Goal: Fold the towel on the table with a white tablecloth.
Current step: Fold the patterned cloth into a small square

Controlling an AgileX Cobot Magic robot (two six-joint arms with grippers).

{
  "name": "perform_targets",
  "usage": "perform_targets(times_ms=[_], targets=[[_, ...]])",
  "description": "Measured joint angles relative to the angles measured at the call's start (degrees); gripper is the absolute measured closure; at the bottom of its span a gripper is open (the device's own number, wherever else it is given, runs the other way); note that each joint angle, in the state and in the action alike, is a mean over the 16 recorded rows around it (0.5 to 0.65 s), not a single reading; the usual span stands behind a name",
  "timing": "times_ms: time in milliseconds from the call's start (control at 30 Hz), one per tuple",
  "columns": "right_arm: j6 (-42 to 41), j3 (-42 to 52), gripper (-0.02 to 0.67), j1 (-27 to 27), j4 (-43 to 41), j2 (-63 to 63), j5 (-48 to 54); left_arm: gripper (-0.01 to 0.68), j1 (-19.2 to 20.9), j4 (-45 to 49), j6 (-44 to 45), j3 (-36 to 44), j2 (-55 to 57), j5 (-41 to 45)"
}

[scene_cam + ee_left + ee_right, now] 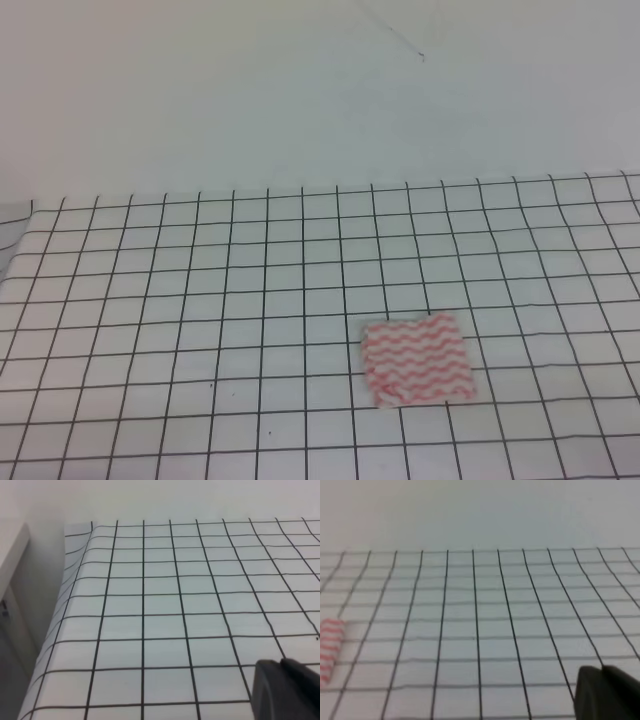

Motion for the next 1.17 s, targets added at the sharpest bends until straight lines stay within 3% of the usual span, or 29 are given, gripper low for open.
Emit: perform_targets(times_ms=[133,433,667,1167], targets=[[4.5,2.6,0.650,0.4,-7.2,-0.5,-1.5,0.673,0.0,0.0,0.0,0.0,0.0,0.0],[5.9,5.2,0.650,6.5,-16.1,-0.5,-6.0,0.673,0.0,0.0,0.0,0.0,0.0,0.0],[6.1,5.1,0.650,8.9,-16.5,-0.5,-6.9,0.673,0.0,0.0,0.0,0.0,0.0,0.0],[6.3,5.1,0.650,8.9,-16.5,-0.5,-6.9,0.673,0.0,0.0,0.0,0.0,0.0,0.1]])
